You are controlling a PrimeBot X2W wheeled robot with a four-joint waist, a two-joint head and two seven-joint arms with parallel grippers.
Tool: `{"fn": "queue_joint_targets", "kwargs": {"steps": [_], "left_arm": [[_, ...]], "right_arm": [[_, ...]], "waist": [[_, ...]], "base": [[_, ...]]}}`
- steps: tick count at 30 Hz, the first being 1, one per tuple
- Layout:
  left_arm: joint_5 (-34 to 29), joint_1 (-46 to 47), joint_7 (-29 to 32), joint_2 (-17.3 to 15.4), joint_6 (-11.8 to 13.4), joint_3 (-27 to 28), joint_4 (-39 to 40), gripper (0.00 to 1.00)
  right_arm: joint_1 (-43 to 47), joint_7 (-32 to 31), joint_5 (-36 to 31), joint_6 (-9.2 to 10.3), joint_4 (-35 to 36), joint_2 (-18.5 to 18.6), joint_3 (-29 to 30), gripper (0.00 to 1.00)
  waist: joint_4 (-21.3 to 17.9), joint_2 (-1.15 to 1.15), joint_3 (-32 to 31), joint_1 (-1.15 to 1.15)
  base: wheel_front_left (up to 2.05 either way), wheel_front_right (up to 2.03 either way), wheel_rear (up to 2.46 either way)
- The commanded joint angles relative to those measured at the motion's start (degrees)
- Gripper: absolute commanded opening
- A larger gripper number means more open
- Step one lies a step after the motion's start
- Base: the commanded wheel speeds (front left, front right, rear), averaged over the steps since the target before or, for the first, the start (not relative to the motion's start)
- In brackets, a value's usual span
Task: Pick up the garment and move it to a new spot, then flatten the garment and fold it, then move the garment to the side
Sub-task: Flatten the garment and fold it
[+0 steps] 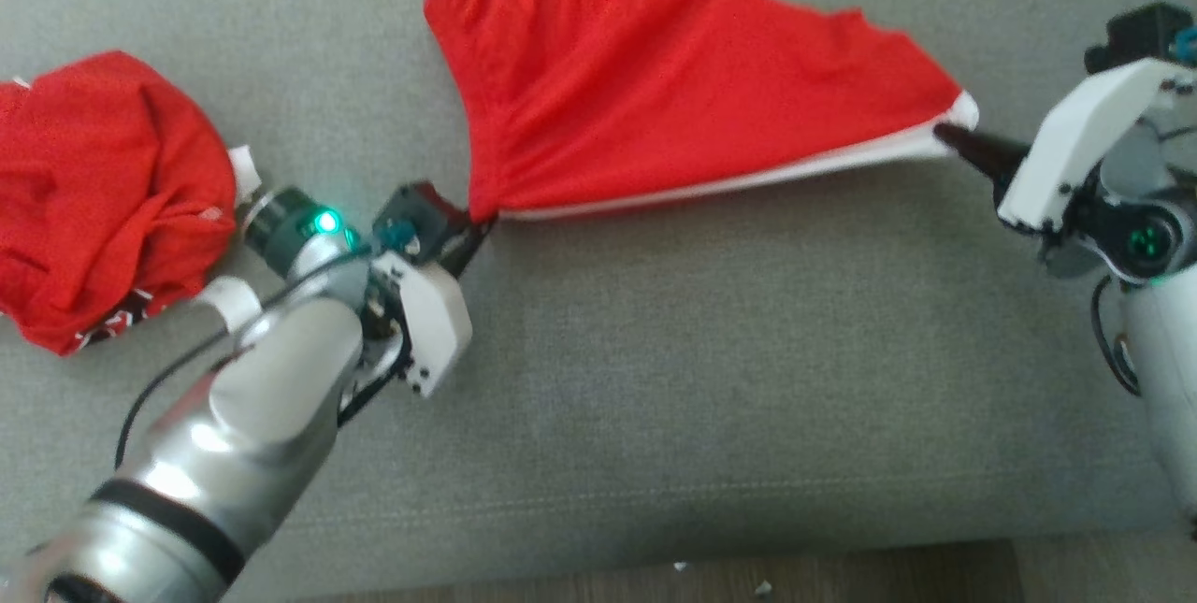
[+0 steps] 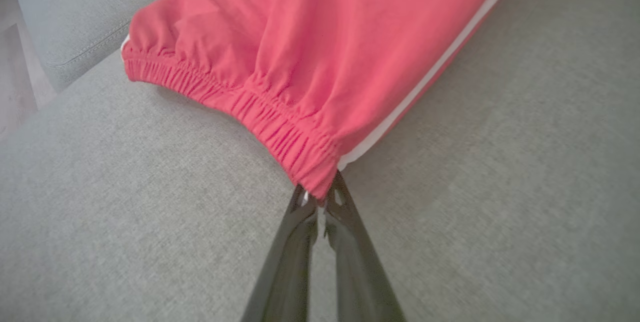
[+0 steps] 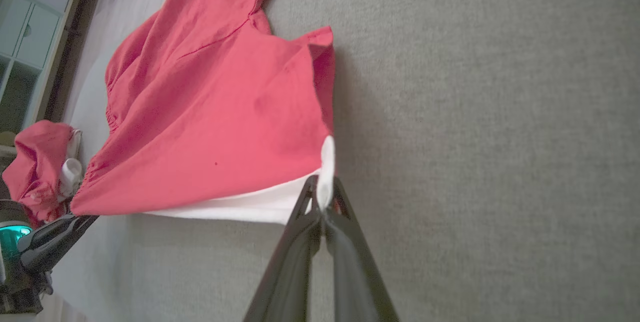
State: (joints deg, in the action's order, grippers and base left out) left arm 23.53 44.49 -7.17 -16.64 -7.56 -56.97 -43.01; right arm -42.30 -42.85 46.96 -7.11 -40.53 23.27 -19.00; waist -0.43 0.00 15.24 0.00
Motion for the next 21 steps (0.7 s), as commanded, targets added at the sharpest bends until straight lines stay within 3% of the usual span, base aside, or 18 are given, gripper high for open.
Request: {"fn": "queue_joint_targets", "kwargs": {"steps": [1,11,21], "left_arm": [[0.5,0.4,-0.4,-2.6,0.2,1.2,1.9,0.00],[6.6,-9.4,4.4,-5.2,0.2,1.1,10.9,0.00],[15.8,-19.8,15.1,-12.7,0.2,0.0,28.9,0.00]], "right_arm": [[1.7,-1.6,1.2,-0.37,2.8,1.7,-0.9,0.00],[11.0,-12.2,4.8,-0.37,8.3,7.4,-2.7,0.00],[20.9,-23.7,5.1,-0.37,14.6,11.3,0.7,0.00]], "waist": [[-0.1,0.00,-1.9,0.00],[0.2,0.00,-8.0,0.00],[1.4,0.00,-12.3,0.00]], "base": [[0.00,0.00,0.00],[0.00,0.00,0.00],[0.00,0.00,0.00]]}}
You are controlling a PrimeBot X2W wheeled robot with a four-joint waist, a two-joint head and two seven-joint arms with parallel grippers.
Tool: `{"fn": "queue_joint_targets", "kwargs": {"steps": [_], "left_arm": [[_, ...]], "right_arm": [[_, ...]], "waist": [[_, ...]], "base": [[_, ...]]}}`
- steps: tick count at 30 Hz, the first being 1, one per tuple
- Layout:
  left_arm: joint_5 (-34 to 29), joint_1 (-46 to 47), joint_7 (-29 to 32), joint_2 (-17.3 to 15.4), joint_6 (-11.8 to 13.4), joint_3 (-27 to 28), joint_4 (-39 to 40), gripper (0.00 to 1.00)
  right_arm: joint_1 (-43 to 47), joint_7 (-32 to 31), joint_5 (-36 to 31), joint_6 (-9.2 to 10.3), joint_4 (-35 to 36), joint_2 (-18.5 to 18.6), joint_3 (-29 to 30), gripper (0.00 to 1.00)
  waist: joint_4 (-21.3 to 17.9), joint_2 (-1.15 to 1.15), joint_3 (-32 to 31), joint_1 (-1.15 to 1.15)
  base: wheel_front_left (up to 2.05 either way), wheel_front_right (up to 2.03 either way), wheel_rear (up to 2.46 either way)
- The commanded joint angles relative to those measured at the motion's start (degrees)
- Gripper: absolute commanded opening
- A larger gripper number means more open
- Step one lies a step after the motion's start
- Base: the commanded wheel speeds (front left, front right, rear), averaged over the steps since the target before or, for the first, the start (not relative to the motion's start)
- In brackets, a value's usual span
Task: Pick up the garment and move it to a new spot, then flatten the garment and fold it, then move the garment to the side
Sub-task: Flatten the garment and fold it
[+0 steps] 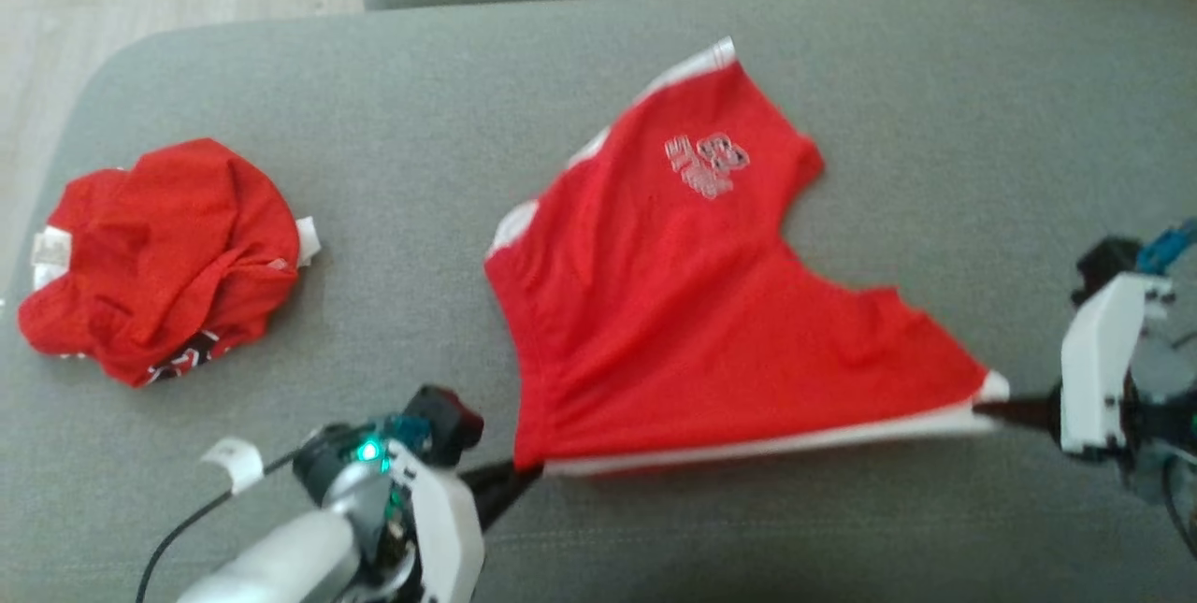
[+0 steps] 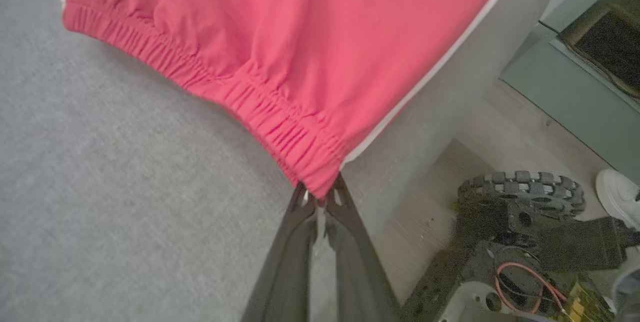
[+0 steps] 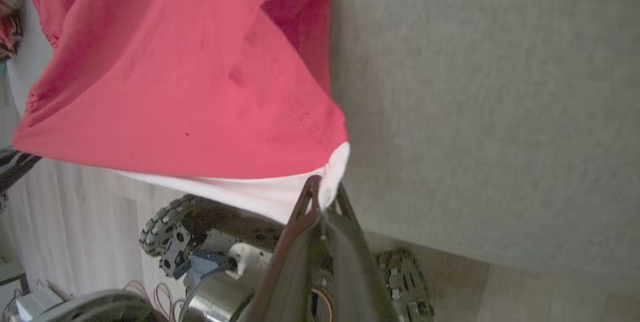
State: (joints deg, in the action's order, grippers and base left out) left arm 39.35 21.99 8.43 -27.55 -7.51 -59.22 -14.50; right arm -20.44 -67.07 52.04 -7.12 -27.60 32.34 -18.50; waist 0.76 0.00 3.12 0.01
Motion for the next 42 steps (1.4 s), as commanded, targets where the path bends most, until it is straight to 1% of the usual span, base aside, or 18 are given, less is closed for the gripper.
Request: {"fn": "queue_joint_targets", "kwargs": {"steps": [1,5,8,12,17,23,30,32,33,42], "left_arm": [[0.4,1.9,0.3,-2.5,0.3,2.0,2.0,0.00],[2.3,-0.7,3.1,-4.3,0.9,1.3,7.7,0.00],[3.2,-1.4,4.1,-5.2,1.8,1.6,10.7,0.00],[3.4,-0.2,4.2,-5.8,3.0,3.1,13.0,0.00],[3.9,2.8,3.5,-5.2,3.8,5.4,14.2,0.00],[3.9,7.5,2.3,-3.0,3.3,7.2,12.9,0.00],[2.9,13.0,0.3,1.0,2.1,7.4,8.7,0.00],[2.6,14.6,-0.7,2.3,1.8,7.2,7.2,0.00],[2.6,14.6,-0.7,2.3,1.8,7.2,7.2,0.00],[1.8,20.1,-5.4,7.8,0.6,5.9,1.1,0.00]], "right_arm": [[0.1,-0.9,-0.1,-0.36,2.5,2.4,0.6,0.00],[4.0,-6.3,-0.7,-0.36,7.5,3.5,2.5,0.00],[5.0,-8.5,-1.5,-0.36,11.0,3.1,5.8,0.00],[3.3,-10.9,-3.9,-0.36,14.4,0.7,10.4,0.00],[-2.7,-13.9,-7.5,-0.36,16.5,-3.9,15.8,0.00],[-12.3,-17.2,-13.7,-0.36,16.0,-8.8,20.5,0.00],[-23.7,-18.5,-21.4,-0.36,12.1,-13.7,25.7,0.00],[-26.2,-18.6,-23.5,-0.36,11.0,-14.8,27.0,0.00],[-26.2,-18.6,-23.5,-0.36,11.0,-14.8,27.0,0.00],[-35.6,-18.1,-30.7,-0.36,7.4,-18.2,31.8,0.00]], "waist": [[0.3,0.00,-0.5,-0.01],[0.6,0.00,-1.5,-0.01],[0.9,0.00,-1.1,-0.01],[1.7,0.00,0.6,-0.01],[3.5,0.00,3.8,-0.01],[6.6,0.00,8.4,-0.01],[10.3,0.00,14.1,-0.01],[11.5,0.00,15.7,-0.01],[11.5,0.00,15.7,-0.01],[16.3,0.00,21.3,-0.01]], "base": [[0.00,0.00,0.00],[0.00,0.00,0.00],[0.00,0.00,0.00],[0.00,0.00,0.00],[0.00,0.00,0.00],[0.00,0.00,0.00],[0.00,0.00,0.00],[0.00,0.00,0.00],[0.00,0.00,0.00],[0.00,0.00,0.00]]}}
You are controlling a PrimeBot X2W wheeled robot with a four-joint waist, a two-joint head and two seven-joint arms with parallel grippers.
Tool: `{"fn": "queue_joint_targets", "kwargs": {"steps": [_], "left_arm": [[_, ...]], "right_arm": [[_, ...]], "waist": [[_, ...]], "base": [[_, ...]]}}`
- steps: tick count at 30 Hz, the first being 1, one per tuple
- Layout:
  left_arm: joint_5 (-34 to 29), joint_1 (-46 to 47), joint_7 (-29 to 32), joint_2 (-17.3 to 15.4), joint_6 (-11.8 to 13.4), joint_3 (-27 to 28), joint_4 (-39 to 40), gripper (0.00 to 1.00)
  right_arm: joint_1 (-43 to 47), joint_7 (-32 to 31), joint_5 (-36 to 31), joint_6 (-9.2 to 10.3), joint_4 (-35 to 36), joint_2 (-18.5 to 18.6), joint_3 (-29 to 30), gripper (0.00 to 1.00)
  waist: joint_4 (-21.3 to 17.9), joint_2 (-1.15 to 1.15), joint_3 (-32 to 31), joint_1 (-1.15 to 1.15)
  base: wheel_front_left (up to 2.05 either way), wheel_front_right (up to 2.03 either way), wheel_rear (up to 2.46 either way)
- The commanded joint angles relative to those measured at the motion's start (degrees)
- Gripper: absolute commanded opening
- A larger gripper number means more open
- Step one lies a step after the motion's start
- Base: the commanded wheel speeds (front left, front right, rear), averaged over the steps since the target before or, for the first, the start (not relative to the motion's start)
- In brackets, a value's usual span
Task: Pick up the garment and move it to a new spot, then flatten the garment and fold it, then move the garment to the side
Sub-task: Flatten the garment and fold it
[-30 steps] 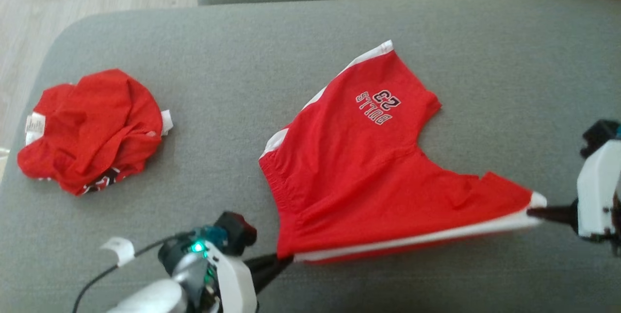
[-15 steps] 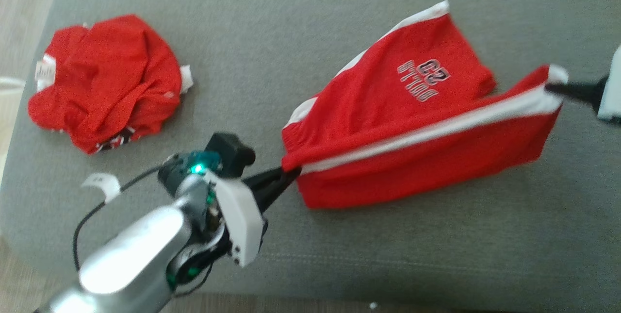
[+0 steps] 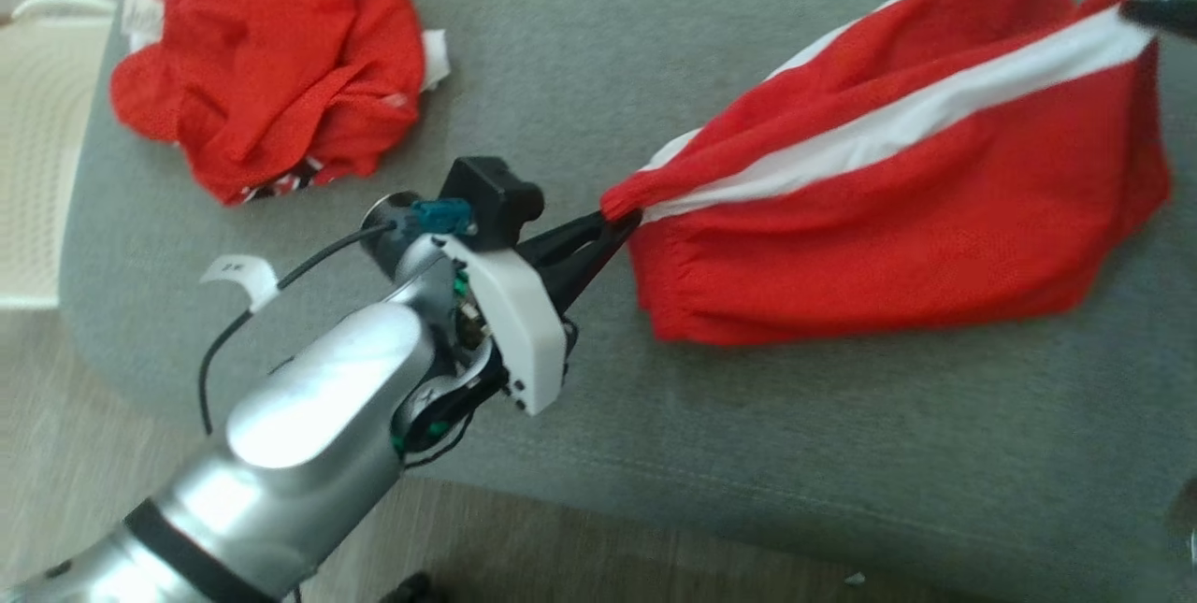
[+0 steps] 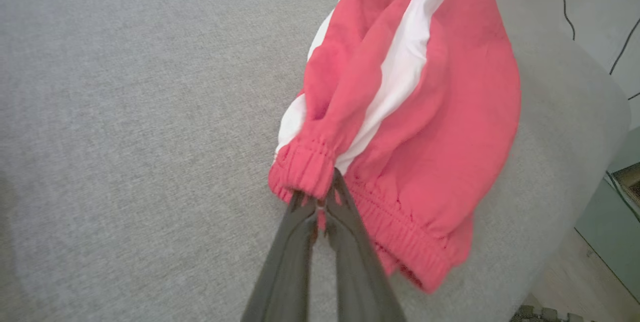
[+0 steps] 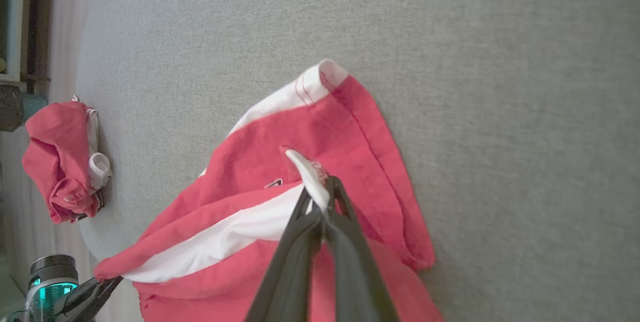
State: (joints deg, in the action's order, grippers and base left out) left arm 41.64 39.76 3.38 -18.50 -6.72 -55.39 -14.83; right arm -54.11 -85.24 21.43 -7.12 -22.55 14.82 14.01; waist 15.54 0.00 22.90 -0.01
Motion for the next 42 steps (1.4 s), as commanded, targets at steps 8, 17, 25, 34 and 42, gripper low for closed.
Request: {"fn": "queue_joint_targets", "kwargs": {"steps": [8,17,25,34,42], "left_arm": [[-0.4,5.2,-4.0,1.6,-0.6,0.4,-2.9,0.00],[0.2,6.8,-7.6,2.6,-0.7,0.3,-5.7,0.00],[0.4,6.9,-9.3,3.0,-0.6,0.5,-7.3,0.00],[0.6,8.0,-10.2,3.6,0.4,1.2,-8.8,0.00],[0.2,8.7,-11.4,4.9,2.2,1.4,-11.6,1.00]], "right_arm": [[-6.5,3.9,-2.5,-0.36,0.3,-1.7,-0.3,0.00],[-7.8,8.8,-2.7,-0.36,-2.2,0.8,-2.4,0.00],[-7.8,11.9,-1.8,-0.36,-4.3,2.6,-3.9,0.00],[-8.7,15.3,-0.3,-0.36,-5.7,3.7,-5.8,0.00],[-8.0,19.7,-0.1,-0.36,-7.6,4.5,-8.1,1.00]], "waist": [[3.9,0.00,3.8,0.01],[4.6,0.00,4.4,0.01],[4.4,0.00,4.3,0.01],[4.5,0.00,5.4,0.01],[4.1,0.00,5.4,0.01]], "base": [[0.00,0.00,0.00],[0.00,0.00,0.00],[0.00,0.00,0.00],[0.00,0.00,0.00],[0.00,0.00,0.00]]}}
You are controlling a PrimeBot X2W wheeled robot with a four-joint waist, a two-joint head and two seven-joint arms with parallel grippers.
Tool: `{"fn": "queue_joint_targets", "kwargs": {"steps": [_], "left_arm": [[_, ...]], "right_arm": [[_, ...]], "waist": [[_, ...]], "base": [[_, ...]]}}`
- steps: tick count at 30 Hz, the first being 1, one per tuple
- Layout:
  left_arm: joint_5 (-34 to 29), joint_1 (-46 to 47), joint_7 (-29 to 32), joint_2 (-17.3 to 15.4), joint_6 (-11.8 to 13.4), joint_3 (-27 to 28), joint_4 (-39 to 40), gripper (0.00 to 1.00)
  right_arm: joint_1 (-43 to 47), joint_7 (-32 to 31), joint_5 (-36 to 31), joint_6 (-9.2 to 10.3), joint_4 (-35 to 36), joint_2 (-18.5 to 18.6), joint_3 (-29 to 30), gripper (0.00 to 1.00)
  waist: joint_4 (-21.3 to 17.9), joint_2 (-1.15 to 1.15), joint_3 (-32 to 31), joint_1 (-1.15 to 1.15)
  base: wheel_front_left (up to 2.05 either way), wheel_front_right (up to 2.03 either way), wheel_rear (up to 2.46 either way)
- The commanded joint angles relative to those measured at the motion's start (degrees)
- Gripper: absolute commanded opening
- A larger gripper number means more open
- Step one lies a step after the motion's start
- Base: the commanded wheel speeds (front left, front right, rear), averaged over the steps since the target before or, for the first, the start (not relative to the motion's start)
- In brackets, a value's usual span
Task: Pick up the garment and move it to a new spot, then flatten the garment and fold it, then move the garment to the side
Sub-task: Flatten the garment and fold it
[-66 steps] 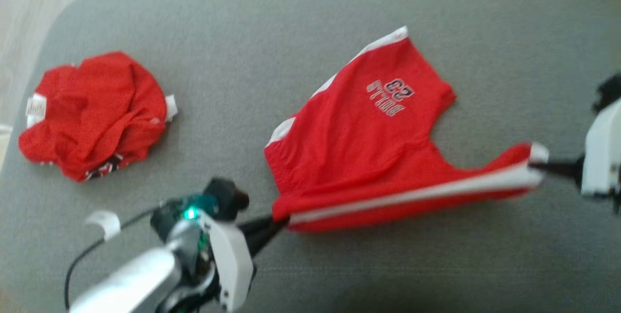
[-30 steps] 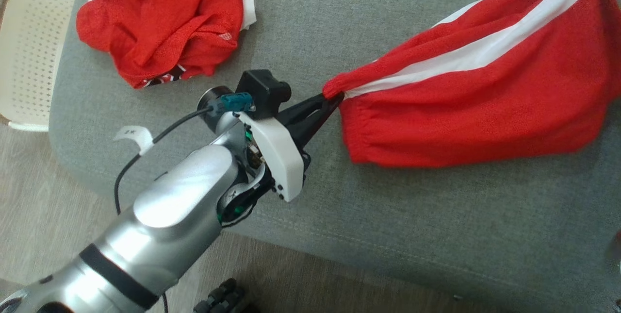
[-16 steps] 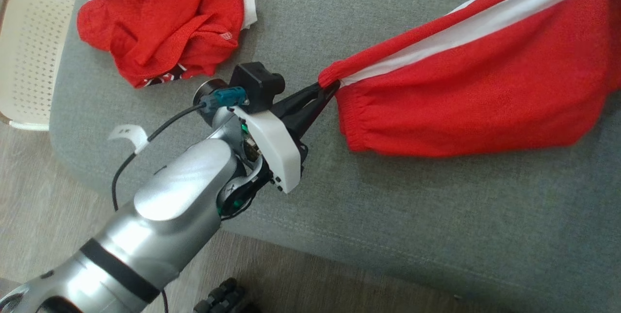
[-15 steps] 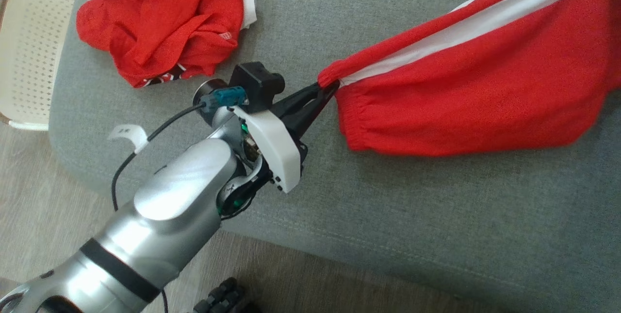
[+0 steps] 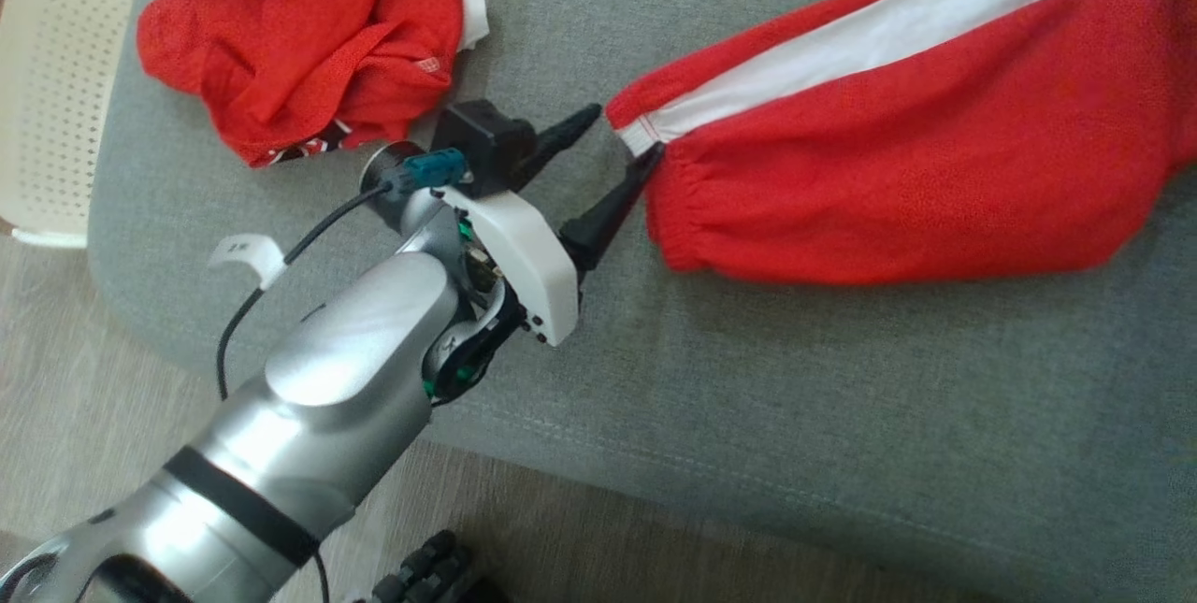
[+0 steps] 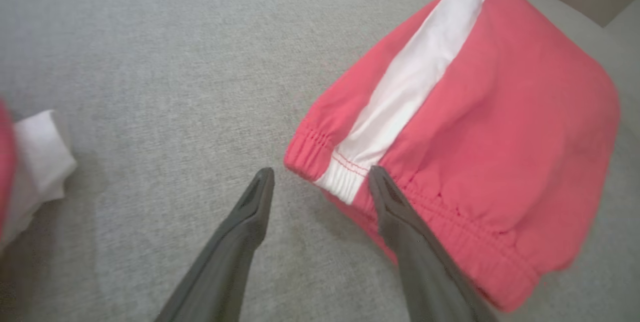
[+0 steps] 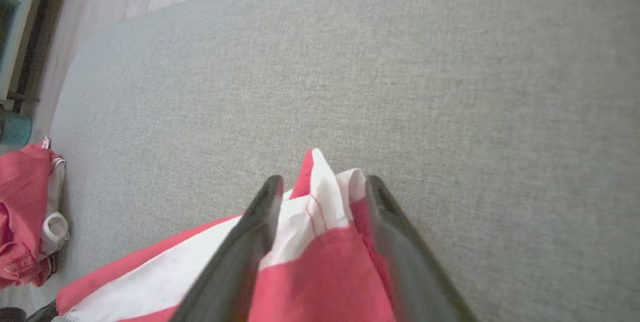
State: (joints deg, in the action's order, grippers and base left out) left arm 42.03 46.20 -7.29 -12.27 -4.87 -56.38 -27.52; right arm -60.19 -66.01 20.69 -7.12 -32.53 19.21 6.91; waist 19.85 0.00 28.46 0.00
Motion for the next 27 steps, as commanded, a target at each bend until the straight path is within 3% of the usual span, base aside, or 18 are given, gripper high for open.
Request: {"fn": "queue_joint_targets", "kwargs": {"steps": [1,10,19,24,27], "left_arm": [[-0.2,2.2,-1.0,-1.3,0.6,2.6,0.8,1.00],[1.6,0.4,-4.2,-3.7,3.5,6.3,0.3,1.00],[3.6,-5.2,-7.2,-6.4,9.6,13.7,6.2,1.00],[0.9,-9.9,-7.7,-6.0,13.4,18.5,10.3,1.00],[-1.9,-13.7,-7.7,-4.5,14.4,21.8,13.0,1.00]], "right_arm": [[-1.7,1.7,0.6,-0.36,2.3,0.2,-1.5,1.00],[2.6,16.5,7.6,-0.36,2.9,0.4,-8.1,1.00],[11.4,34.8,16.8,-0.36,10.3,2.9,-17.7,1.00],[17.5,46.4,16.8,-0.36,14.4,4.9,-21.9,1.00],[21.3,52.9,15.1,-0.36,15.9,6.0,-23.3,1.00]], "waist": [[-0.5,0.00,-0.4,0.00],[-4.6,0.00,-6.2,0.00],[-10.3,0.00,-12.7,0.00],[-12.8,0.00,-15.4,0.00],[-13.9,0.00,-16.5,0.00]], "base": [[0.00,0.00,0.00],[0.00,0.00,0.00],[0.00,0.00,0.00],[0.00,0.00,0.00],[0.00,0.00,0.00]]}}
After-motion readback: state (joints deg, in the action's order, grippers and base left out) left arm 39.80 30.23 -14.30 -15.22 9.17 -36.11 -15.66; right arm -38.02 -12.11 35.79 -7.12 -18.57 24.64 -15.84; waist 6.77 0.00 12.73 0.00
